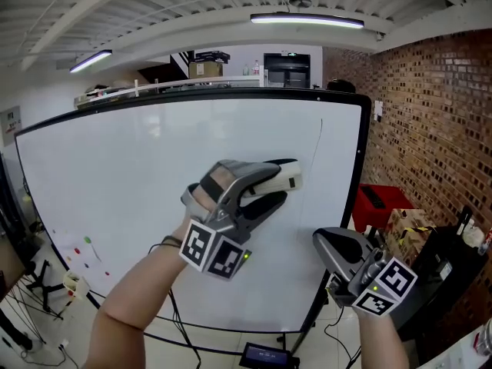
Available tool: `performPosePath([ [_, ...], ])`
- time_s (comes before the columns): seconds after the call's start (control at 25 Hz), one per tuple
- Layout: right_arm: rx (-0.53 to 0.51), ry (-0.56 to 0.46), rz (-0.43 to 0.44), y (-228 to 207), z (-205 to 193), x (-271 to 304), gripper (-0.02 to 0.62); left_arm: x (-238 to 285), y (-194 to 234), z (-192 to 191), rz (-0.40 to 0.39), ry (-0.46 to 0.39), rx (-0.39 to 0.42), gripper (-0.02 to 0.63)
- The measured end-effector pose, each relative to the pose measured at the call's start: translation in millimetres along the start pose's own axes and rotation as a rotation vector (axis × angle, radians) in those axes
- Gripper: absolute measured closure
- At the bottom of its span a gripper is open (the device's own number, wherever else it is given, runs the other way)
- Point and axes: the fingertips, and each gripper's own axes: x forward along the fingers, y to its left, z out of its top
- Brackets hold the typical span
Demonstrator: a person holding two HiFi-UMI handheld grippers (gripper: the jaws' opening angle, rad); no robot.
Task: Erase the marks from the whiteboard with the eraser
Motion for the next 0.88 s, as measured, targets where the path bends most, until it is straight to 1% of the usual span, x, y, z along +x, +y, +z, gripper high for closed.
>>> performPosePath([
  [0.16, 0.019, -0.003, 0.003, 1.1, -13.9, -3.3, 0.578, -16.3, -67.0, 4.3, -0.11, -0.009, 0.0, 0.337],
  [0.24, 0.037, -0.001, 0.006, 4.1, -22.8, -5.9, 0.578, -25.5, -102.6, 5.9, -0.156, 0.004, -0.012, 0.337],
  [0.4, 0.083, 0.004, 0.01, 5.2, -38.6, -12.5, 0.578, -36.8, -160.7, 3.8, -0.176, 0.057, 0.014, 0.337],
  [0.56, 0.108, 0.02, -0.009, -5.8, -56.4, -15.5, 0.578, -49.2, -213.5, -6.7, -0.2, 0.052, -0.025, 0.337],
  [0.68, 0.14, 0.039, -0.026, -7.7, -70.2, -26.3, 0.578, -64.1, -265.0, -2.1, -0.247, 0.043, -0.036, 0.336],
  [0.72, 0.149, 0.046, -0.03, -7.1, -74.7, -31.2, 0.578, -68.6, -279.1, 0.6, -0.261, 0.043, -0.051, 0.336],
  [0.8, 0.16, 0.055, -0.033, -7.1, -83.8, -39.4, 0.578, -73.2, -295.5, 2.5, -0.271, 0.051, -0.111, 0.337],
  [0.88, 0.156, 0.062, -0.03, -12.4, -92.4, -41.7, 0.578, -66.9, -294.7, -4.4, -0.247, 0.07, -0.191, 0.337],
])
